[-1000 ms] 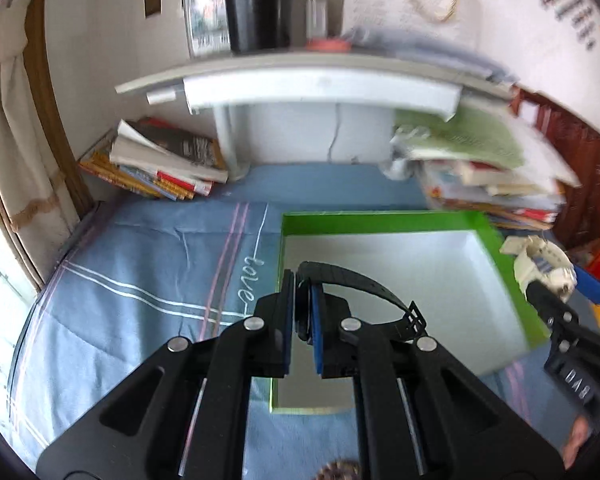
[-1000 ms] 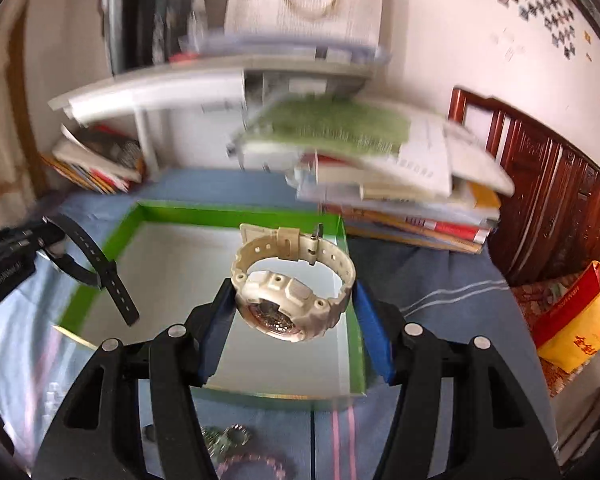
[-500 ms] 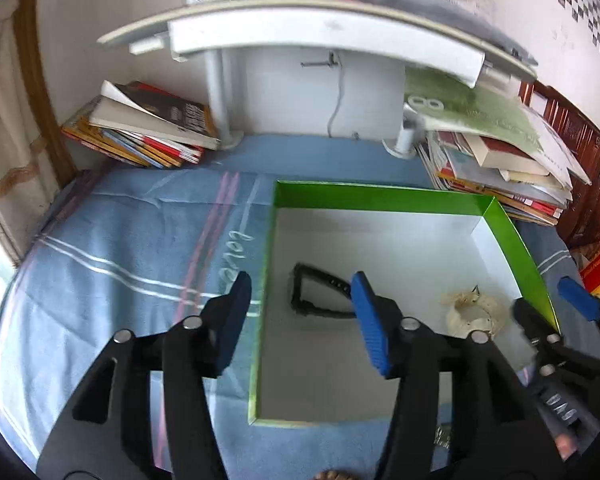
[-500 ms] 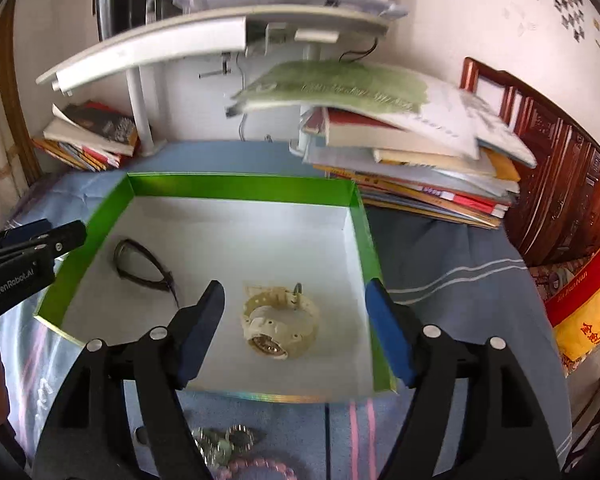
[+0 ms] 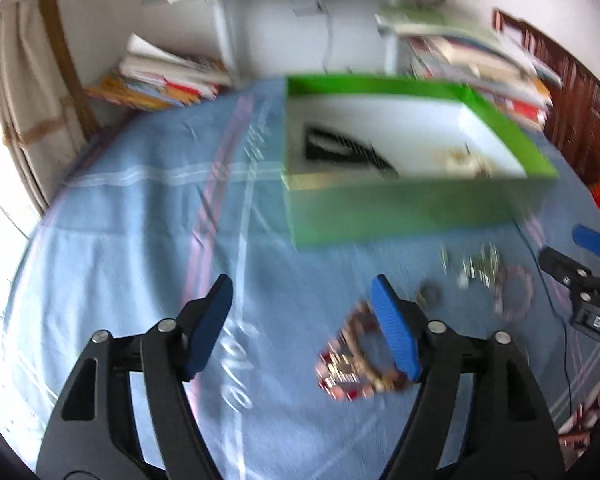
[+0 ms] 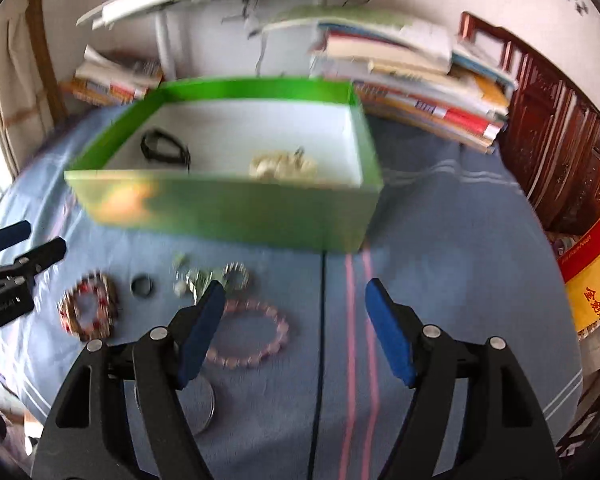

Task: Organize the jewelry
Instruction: 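Withdraw both tools from the box toward the remaining jewelry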

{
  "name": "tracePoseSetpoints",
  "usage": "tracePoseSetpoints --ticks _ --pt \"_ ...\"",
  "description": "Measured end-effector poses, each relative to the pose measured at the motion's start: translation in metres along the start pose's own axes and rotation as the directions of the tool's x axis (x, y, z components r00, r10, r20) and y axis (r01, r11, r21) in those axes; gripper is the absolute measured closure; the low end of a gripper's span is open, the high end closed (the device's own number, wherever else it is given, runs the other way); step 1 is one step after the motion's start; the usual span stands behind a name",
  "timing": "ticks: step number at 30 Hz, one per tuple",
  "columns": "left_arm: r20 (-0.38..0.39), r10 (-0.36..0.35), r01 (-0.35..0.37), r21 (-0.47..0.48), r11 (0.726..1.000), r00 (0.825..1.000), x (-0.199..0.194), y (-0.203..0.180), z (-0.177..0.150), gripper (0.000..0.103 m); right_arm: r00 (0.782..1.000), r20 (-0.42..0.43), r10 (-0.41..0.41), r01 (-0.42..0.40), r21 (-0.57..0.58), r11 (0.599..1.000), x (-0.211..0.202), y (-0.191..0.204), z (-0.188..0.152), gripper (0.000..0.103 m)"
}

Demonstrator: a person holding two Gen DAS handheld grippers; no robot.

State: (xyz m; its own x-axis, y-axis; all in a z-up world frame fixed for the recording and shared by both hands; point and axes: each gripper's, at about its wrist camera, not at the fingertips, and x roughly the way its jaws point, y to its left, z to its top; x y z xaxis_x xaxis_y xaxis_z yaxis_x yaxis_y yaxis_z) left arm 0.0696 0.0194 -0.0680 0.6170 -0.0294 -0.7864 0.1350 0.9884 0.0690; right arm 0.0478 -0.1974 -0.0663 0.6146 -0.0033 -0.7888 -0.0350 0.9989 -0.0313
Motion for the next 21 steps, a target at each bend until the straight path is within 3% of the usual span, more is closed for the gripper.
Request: tracePoseSetpoints --ticks 4,8,12,19,21 --pt "-0.039 -0.014 0.015 0.006 1.0 0.999 0.009 -0.006 -0.007 0.038 1.0 -0.017 -0.01 0.01 -0.006 1.0 0.007 0.005 -0.003 0.033" --pt "-0.048 -0.009 0.009 0.008 1.0 0.999 0.01 -0.008 -0.009 0.038 0.996 -0.055 -0.076 0.076 0.006 0.997 0.018 0.002 -0.006 0.046" --pt "-0.058 -0.011 0.011 0.015 1.0 0.998 0.013 -0.009 -0.01 0.038 0.994 -0.09 -0.057 0.06 0.031 0.998 0.023 -0.004 -0.011 0.061" --pt "-0.077 -0.019 0.021 0.023 1.0 0.997 0.019 -0.012 -0.011 0.038 0.994 -0.108 -0.033 0.032 -0.01 0.999 0.028 0.01 -0.013 0.07" --pt "-0.086 -0.019 0.021 0.02 1.0 0.996 0.022 -0.011 -0.012 0.049 0.992 -0.124 -0.032 0.03 -0.014 0.999 0.033 0.012 -0.015 0.078"
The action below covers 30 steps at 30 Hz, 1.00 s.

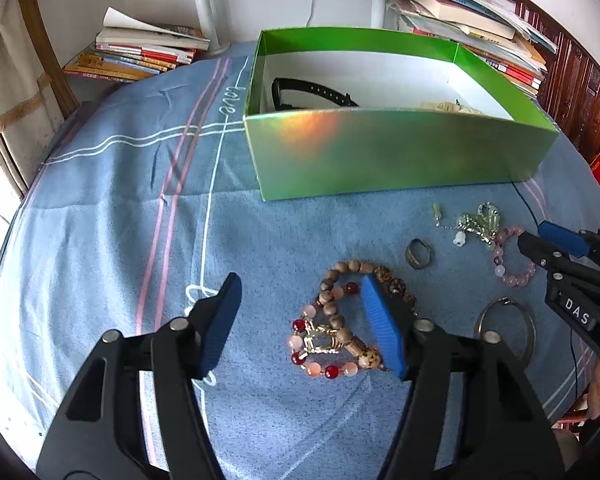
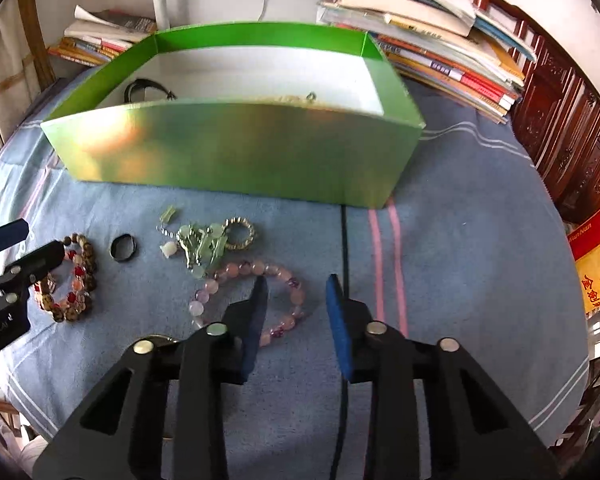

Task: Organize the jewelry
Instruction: 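Withdraw both tools from the box toward the remaining jewelry, then grasp the brown wooden bead bracelet with the left tool while the right tool reaches for the silver chain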

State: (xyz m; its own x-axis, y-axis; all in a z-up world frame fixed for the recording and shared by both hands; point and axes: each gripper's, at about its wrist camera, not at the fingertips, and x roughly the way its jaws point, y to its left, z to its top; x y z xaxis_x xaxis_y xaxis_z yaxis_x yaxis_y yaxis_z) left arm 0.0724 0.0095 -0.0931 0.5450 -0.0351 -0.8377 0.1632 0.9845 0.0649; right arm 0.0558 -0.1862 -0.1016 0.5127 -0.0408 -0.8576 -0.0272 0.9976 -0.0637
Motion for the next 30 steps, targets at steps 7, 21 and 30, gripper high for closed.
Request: tracePoseSetpoints --ticks 7,21,30 --pt "-0.021 -0.016 0.016 -0.01 1.0 1.0 0.006 0.003 -0.003 0.069 1.0 0.01 -0.006 0.006 -0.015 1.0 0.002 0.006 0.001 0.084" --pt "0.055 -0.079 0.084 -0.093 0.992 0.995 -0.01 0.025 0.018 0.094 1.0 0.009 -0.027 0.027 0.042 0.999 0.003 -0.007 0.002 0.095" --pt "0.034 -0.036 0.041 -0.147 0.988 0.999 -0.002 0.046 0.019 0.094 0.998 0.056 -0.003 -0.001 0.072 0.997 -0.008 -0.011 0.01 0.074"
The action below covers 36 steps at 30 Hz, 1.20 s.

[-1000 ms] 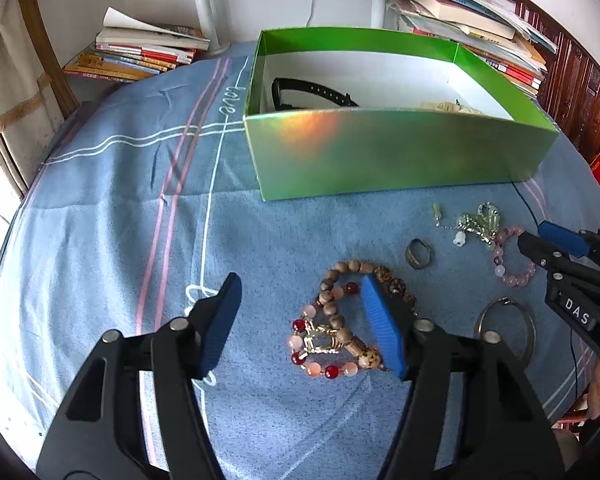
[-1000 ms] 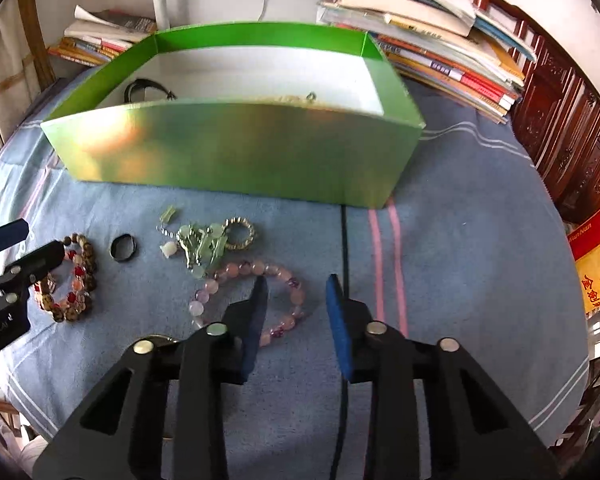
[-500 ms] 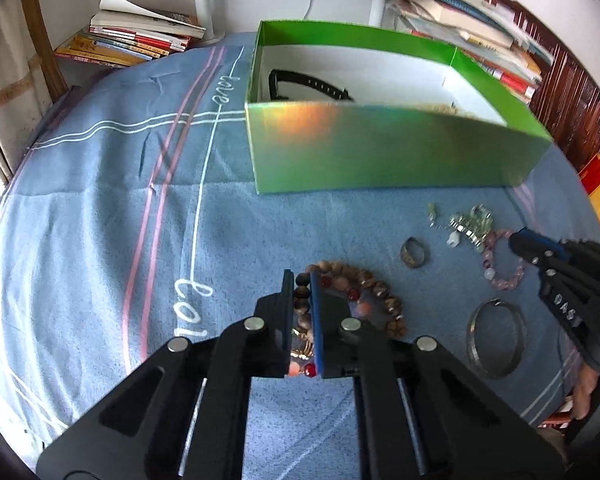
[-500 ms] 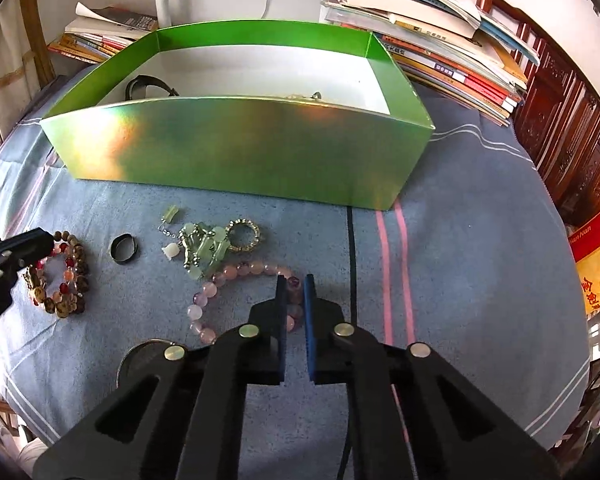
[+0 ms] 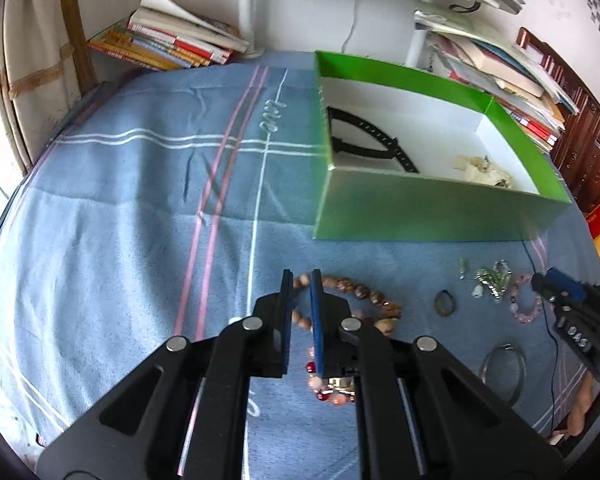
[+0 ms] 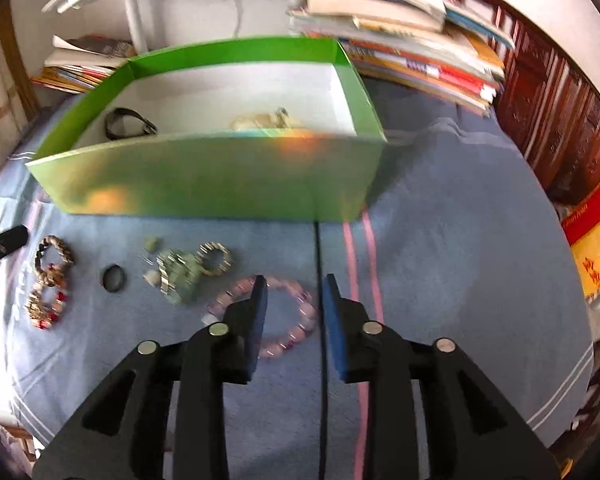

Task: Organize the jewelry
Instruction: 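Grasp the brown wooden bead bracelet with the left tool while the right tool reaches for the silver chain, then grasp the silver pendant chain with the right tool while the left tool lifts the bead bracelet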

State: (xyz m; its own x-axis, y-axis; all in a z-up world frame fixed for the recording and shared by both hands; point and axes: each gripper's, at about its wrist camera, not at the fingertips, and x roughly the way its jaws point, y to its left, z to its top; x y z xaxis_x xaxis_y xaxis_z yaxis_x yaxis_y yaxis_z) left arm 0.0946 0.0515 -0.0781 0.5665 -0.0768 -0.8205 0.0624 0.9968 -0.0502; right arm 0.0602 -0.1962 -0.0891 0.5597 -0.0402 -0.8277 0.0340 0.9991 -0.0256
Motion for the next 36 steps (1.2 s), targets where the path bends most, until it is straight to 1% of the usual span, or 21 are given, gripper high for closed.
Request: tracePoseSetpoints --ticks 2,4,6,9,11,13,16,18,20,23,25,26,27,29,31,32,33,35,36 --pt "-0.017 0.008 -0.008 -0.007 1.0 1.0 0.006 0.004 -0.002 0.093 0.999 0.016 0.03 -0.03 -0.027 0.999 -0.003 0.009 0.004 0.074" --pt "-0.034 0.012 -0.012 -0.012 1.0 0.999 0.012 0.007 -0.004 0.09 0.997 0.016 0.07 -0.069 -0.055 0.996 -0.002 0.02 0.008 0.074" --pt "-0.057 0.012 -0.014 -0.021 1.0 0.998 0.018 0.01 -0.006 0.083 0.997 0.007 0.081 -0.08 -0.074 0.994 0.001 0.029 0.01 0.074" --pt "-0.074 0.016 -0.018 -0.021 1.0 0.997 0.023 0.01 -0.008 0.078 0.996 -0.004 0.087 -0.087 -0.103 0.991 0.007 0.043 0.013 0.074" --pt "-0.07 0.028 -0.029 -0.011 1.0 0.997 0.024 0.008 -0.008 0.077 0.996 -0.008 0.09 -0.09 -0.114 0.989 0.009 0.047 0.015 0.074" --pt "-0.068 0.057 -0.057 0.005 0.998 0.996 0.025 0.003 -0.009 0.076 0.996 -0.008 0.09 -0.09 -0.118 0.989 0.01 0.049 0.017 0.074" --pt "-0.057 0.09 -0.088 0.029 0.996 0.994 0.024 -0.004 -0.012 0.076 0.995 0.009 0.1 -0.098 -0.118 0.988 0.004 0.048 0.018 0.073" --pt "-0.048 0.093 -0.092 0.037 0.995 0.994 0.022 -0.007 -0.015 0.076 0.994 0.013 0.108 -0.105 -0.128 0.986 0.002 0.05 0.021 0.062" --pt "-0.04 0.094 -0.092 0.046 0.995 0.995 0.02 -0.009 -0.018 0.076 0.993 0.015 0.118 -0.115 -0.147 0.982 0.002 0.057 0.023 0.057" --pt "-0.04 0.081 -0.08 0.044 0.996 0.996 0.019 -0.009 -0.019 0.076 0.993 0.009 0.12 -0.116 -0.187 0.976 0.005 0.071 0.023 0.057" --pt "-0.042 0.075 -0.073 0.043 0.996 0.996 0.019 -0.008 -0.019 0.076 0.994 -0.004 0.106 -0.104 -0.206 0.973 0.012 0.079 0.023 0.057" --pt "-0.041 0.075 -0.073 0.047 0.996 0.996 0.019 -0.009 -0.019 0.076 0.996 -0.015 0.093 -0.095 -0.216 0.972 0.017 0.082 0.022 0.059" --pt "-0.04 0.075 -0.073 0.05 0.996 0.996 0.019 -0.009 -0.02 0.076 0.996 -0.023 0.086 -0.089 -0.225 0.97 0.02 0.085 0.021 0.076" --pt "-0.038 0.075 -0.072 0.054 0.996 0.996 0.019 -0.01 -0.02 0.076 0.997 -0.029 0.072 -0.077 -0.233 0.969 0.024 0.087 0.02 0.087" --pt "-0.039 0.07 -0.068 0.051 0.996 0.997 0.019 -0.009 -0.02 0.076 0.997 -0.03 0.073 -0.077 -0.226 0.971 0.024 0.085 0.022 0.091" --pt "-0.039 0.069 -0.067 0.05 0.996 0.997 0.019 -0.009 -0.02 0.078 0.997 -0.029 0.071 -0.075 -0.223 0.972 0.023 0.084 0.021 0.093" --pt "-0.038 0.061 -0.059 0.052 0.997 0.997 0.019 -0.009 -0.02 0.084 0.997 -0.027 0.067 -0.072 -0.219 0.973 0.023 0.082 0.021 0.095" --pt "-0.039 0.045 -0.043 0.061 0.997 0.998 0.019 -0.012 -0.021 0.092 0.998 -0.024 0.062 -0.065 -0.204 0.977 0.021 0.076 0.022 0.095" --pt "-0.04 0.043 -0.041 0.064 0.997 0.998 0.019 -0.014 -0.021 0.094 0.998 -0.023 0.062 -0.065 -0.196 0.978 0.021 0.073 0.023 0.095"
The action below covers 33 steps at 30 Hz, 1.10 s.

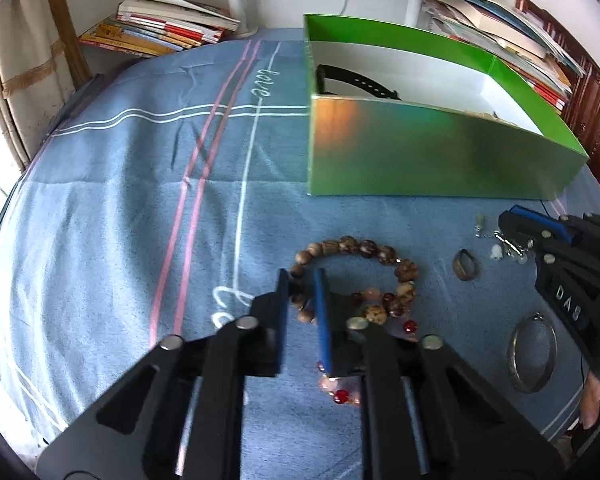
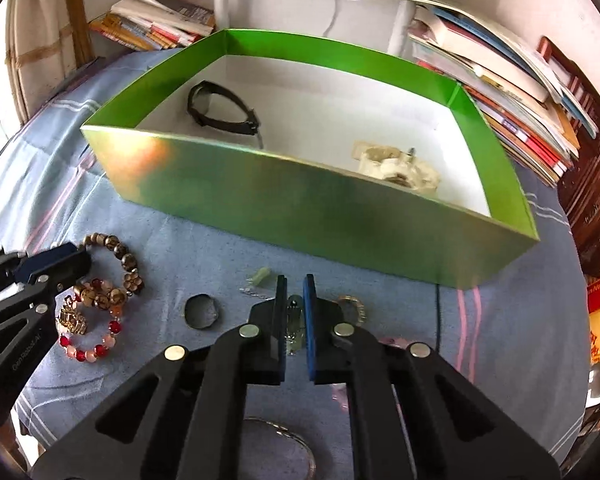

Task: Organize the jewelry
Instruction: 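Grasp the silver pendant chain with the right tool while the left tool lifts the bead bracelet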

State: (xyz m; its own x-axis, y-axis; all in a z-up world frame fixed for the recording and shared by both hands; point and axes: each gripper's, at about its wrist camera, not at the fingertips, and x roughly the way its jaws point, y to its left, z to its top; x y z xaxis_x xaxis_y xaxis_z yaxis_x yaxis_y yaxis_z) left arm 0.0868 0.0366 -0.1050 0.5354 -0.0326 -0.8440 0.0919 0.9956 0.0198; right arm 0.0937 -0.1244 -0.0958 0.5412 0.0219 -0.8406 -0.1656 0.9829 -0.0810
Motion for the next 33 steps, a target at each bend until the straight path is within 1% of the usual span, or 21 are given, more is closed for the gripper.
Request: tracePoseSetpoints --ticks 2,5,9,13,19,26,33 --pt "-0.002 -0.008 0.008 0.004 1.0 1.0 0.0 -0.002 0.0 0.095 1.0 0.0 -0.006 0.006 0.02 1.0 -0.001 -0.007 -0.001 0.095" --pt "-0.006 -0.038 0.038 0.007 0.999 0.999 -0.001 -0.005 -0.001 0.095 1.0 -0.001 -0.014 0.014 0.049 0.999 -0.003 -0.016 -0.003 0.095" --pt "0.016 -0.049 0.049 0.018 0.999 0.999 -0.011 -0.011 0.0 0.095 1.0 -0.001 -0.016 0.016 0.065 0.998 -0.006 -0.023 -0.006 0.095" --pt "0.035 -0.048 0.047 0.027 0.999 0.998 -0.019 -0.013 0.0 0.095 1.0 0.006 -0.015 0.015 0.07 0.997 -0.009 -0.025 -0.009 0.095" --pt "0.031 -0.039 0.039 0.003 0.999 0.999 -0.021 -0.004 0.002 0.095 0.999 0.018 -0.032 0.03 0.091 0.995 -0.013 -0.03 -0.011 0.095" --pt "0.088 -0.051 0.052 -0.004 0.999 0.995 -0.042 0.004 0.011 0.095 0.998 0.039 -0.054 0.048 0.138 0.989 -0.025 -0.049 -0.015 0.095" --pt "0.142 -0.074 0.071 0.022 0.997 0.987 -0.064 -0.003 0.017 0.095 0.994 0.088 -0.069 0.054 0.16 0.986 -0.045 -0.058 -0.015 0.095"
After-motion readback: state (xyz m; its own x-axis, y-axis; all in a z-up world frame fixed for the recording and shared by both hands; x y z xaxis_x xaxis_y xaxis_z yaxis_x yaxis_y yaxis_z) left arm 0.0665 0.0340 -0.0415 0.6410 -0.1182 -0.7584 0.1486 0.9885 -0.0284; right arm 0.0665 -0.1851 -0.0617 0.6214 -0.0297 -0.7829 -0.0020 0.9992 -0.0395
